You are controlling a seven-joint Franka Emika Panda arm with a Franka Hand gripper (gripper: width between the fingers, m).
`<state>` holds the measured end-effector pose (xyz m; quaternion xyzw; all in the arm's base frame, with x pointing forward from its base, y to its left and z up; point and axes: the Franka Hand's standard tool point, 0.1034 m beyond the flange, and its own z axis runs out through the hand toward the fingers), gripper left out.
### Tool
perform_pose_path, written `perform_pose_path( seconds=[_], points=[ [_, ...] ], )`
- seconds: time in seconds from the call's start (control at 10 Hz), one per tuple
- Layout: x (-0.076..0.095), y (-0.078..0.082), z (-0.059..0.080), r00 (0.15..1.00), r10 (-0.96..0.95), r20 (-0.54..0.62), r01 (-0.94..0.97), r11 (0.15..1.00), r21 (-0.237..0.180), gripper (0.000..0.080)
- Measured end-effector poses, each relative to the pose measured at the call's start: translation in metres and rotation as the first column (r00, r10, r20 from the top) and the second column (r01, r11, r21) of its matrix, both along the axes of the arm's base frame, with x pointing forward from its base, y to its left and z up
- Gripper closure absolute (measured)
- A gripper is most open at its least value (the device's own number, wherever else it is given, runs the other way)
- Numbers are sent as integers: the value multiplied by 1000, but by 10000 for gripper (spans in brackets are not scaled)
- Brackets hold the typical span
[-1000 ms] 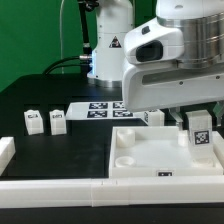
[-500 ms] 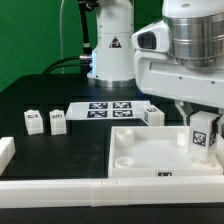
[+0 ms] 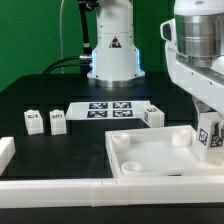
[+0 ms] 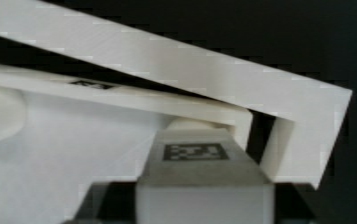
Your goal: Assemble one leg
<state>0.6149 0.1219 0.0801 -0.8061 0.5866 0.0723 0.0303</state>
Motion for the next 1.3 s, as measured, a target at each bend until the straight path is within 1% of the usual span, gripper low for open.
perform_pose_path(
  seconds=[0.1,0.2,0.3,0.4,0.5,0.6,0.8,0.9,1.0,1.1,1.2,1.3],
  points=[
    [0,0,0,999,37,5,-37,999,3,348],
    [0,0,0,999,45,6,-45,999,3,223],
    [0,-1,0,977,210,28,-210,978,13,223],
    [0,-3,0,924,379,53,-380,925,19,165],
    [-1,-1,-1,856,513,70,-515,857,13,154],
    [-1,1,-1,796,599,86,-602,799,8,154],
    [0,3,-2,592,797,121,-800,599,-33,151],
    [2,5,-2,491,862,126,-863,501,-65,151],
    [1,7,-3,409,903,129,-901,423,-101,151],
    [-1,3,-6,302,944,135,-940,318,-123,151],
    [0,-5,-7,261,956,135,-952,278,-126,151],
    [0,-5,-7,198,971,135,-968,216,-130,237]
  ],
)
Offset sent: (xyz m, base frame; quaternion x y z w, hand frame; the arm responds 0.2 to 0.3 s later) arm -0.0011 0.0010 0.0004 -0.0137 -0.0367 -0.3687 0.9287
